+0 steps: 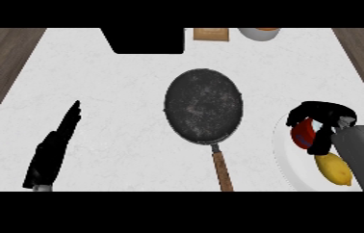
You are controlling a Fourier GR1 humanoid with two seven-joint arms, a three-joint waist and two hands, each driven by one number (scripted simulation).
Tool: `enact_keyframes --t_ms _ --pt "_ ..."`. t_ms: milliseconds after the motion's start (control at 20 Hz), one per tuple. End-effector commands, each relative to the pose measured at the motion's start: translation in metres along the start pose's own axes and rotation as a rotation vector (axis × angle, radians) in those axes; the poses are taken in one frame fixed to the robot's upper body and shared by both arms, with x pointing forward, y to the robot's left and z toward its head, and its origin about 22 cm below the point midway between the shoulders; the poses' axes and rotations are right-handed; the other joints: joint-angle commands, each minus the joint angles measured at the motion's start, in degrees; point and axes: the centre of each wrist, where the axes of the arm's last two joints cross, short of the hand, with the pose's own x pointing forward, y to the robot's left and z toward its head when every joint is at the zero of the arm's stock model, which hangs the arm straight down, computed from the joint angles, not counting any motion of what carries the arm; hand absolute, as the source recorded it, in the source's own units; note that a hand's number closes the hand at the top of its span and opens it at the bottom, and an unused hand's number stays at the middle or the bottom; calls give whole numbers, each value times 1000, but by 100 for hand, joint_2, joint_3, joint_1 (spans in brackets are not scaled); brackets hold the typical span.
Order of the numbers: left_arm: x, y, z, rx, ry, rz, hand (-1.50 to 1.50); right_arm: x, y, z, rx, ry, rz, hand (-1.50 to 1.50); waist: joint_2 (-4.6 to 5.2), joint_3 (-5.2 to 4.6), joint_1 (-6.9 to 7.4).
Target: Pick the can from the plate and place it in the pan
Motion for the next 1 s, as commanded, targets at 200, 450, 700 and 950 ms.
enact_keyframes --t_ms 200,450,700,950 --pt "10 11 -4 8 -5 -13 0 -6 15 -21 50 -55 -109 150 19 25 16" --pt "9 -8 -1 -18 -10 -6 0 -29 -9 -14 -113 -26 -50 150 24 26 39" --pt "-11 -3 8 -29 7 -4 0 -55 -3 -18 -247 7 -14 150 38 28 73" --pt "3 -14 -6 -15 -5 -4 0 -44 -40 5 -590 -36 -13 150 32 29 24"
